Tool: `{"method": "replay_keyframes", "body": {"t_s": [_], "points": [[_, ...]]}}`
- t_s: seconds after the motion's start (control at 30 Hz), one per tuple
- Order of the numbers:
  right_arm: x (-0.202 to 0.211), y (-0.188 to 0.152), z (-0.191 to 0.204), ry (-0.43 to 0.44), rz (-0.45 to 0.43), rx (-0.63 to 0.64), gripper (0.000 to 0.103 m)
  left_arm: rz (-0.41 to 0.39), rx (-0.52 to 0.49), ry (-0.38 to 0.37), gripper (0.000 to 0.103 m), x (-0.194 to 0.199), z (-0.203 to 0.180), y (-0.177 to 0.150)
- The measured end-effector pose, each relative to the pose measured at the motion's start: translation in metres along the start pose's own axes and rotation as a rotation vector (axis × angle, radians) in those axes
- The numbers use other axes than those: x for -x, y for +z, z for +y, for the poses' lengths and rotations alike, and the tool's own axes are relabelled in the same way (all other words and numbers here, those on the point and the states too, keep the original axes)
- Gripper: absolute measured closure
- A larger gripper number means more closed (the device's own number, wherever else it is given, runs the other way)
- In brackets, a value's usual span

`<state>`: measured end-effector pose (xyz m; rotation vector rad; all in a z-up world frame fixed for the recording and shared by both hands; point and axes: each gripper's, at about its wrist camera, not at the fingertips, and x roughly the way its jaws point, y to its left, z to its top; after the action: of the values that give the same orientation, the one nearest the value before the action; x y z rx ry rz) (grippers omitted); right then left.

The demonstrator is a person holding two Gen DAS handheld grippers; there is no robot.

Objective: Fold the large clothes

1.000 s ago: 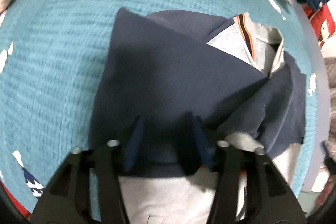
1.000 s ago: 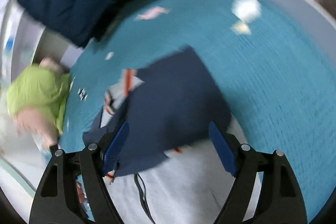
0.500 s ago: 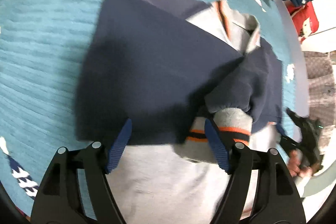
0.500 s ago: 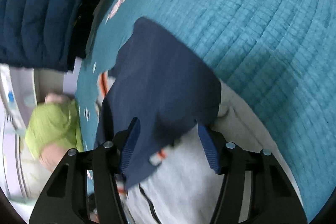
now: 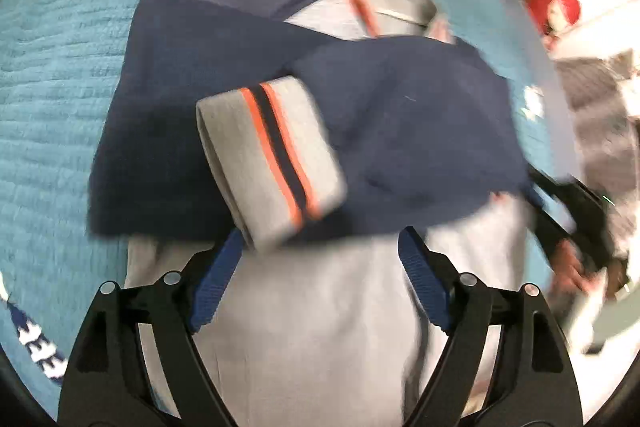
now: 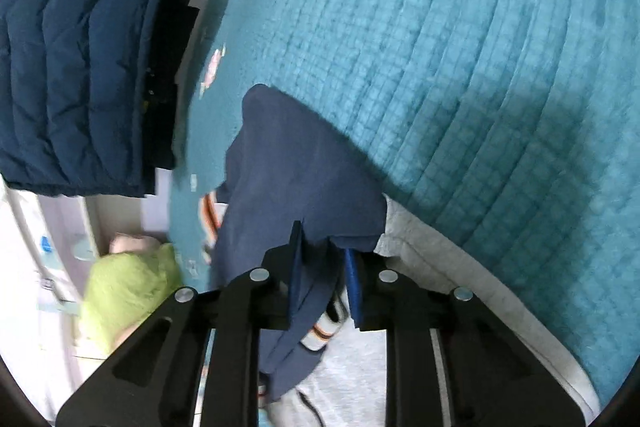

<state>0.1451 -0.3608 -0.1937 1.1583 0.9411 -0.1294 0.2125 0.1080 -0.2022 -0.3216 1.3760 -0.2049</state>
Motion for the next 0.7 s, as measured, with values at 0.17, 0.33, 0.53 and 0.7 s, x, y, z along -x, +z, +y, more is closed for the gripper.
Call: {"method": "replay_keyframes", "body": {"t_s": [0.17, 0.33, 0.53, 0.7], "points": [[0.006, 0.002, 0.001, 0.002, -0.041, 0.022, 0.091, -0.094, 0.166, -0.037, 0.027, -0.007, 0.027, 0.027], [0.017, 0.005, -0.004, -0.014, -0.105, 0.050, 0.093, -0.106, 0.145, 0.075, 0.095, -0.009, 0.019, 0.046], [0.000, 0.012, -0.028, -0.052, -0.033, 0.008, 0.093, -0.099, 0.106, 0.109, 0.097, -0.014, 0.007, 0.056], [0.022, 0.012, 0.015, -0.136, 0.145, 0.095, 0.080, -0.116, 0.084, 0.148, 0.097, 0.001, 0.018, 0.055]]}}
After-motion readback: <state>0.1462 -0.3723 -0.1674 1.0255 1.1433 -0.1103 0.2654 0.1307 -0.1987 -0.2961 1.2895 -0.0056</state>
